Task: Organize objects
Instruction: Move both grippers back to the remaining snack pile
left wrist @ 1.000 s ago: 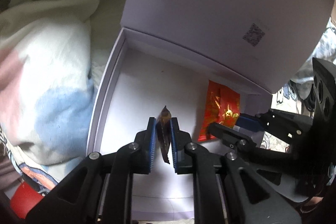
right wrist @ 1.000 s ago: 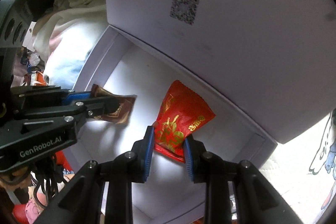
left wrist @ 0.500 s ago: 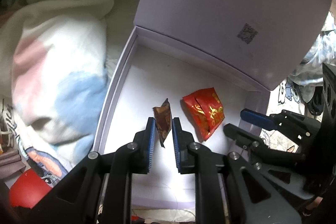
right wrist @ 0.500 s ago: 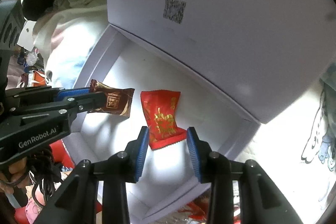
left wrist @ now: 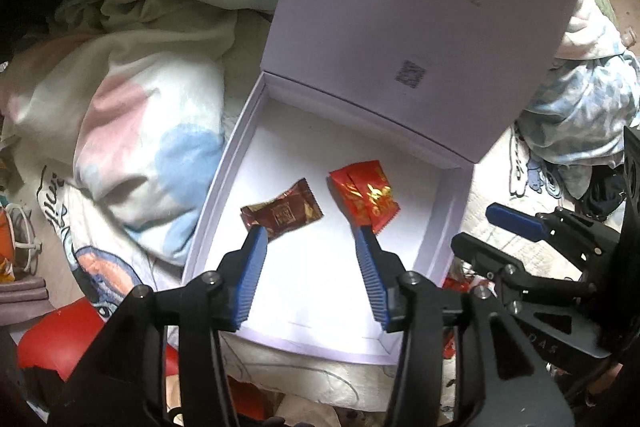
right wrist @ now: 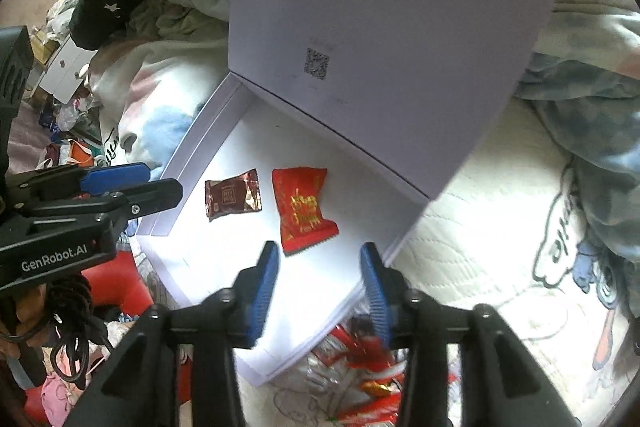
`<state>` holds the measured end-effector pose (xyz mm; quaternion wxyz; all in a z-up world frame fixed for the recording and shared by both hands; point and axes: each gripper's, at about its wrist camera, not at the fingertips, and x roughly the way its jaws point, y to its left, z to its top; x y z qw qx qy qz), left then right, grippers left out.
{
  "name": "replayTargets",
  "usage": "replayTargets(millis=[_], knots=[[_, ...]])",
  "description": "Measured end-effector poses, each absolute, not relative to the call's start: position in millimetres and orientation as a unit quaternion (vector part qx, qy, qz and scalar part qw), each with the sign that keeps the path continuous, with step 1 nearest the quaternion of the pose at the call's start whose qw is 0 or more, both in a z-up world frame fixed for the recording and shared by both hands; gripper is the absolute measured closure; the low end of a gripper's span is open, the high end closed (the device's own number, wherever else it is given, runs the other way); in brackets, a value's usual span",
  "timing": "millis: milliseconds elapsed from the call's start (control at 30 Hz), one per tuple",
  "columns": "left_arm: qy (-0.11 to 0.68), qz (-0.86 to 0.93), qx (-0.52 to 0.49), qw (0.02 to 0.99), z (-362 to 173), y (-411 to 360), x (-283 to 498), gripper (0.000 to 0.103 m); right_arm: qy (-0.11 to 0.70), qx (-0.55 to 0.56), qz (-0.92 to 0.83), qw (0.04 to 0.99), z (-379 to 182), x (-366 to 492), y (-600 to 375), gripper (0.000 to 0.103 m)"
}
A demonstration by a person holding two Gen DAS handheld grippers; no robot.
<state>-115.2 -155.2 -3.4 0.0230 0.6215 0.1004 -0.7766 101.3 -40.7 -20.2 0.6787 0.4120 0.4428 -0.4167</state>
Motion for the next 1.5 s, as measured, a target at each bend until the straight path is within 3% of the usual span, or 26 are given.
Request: replayTargets(millis=[400, 1033, 1500], knots=[[0.092, -0.789, 0.607, 0.014, 29.1, -90.8, -73.5, 0.052, 0.423, 0.423, -0.443, 0.668, 7.2, 52.5, -2.3, 0.049], [0.086, -0.775, 0.626, -0.032, 10.0, -7.9, -19.9, 0.052, 0.418, 0.447, -0.462, 0.642, -0.2, -7.3, 67.1, 0.049], [0.068, -0.754, 0.649, -0.075, -28.5, 40.8, 4.1, 0.052, 0.419, 0.483, -0.457, 0.618, -36.9, -35.1, 109.2, 0.049]])
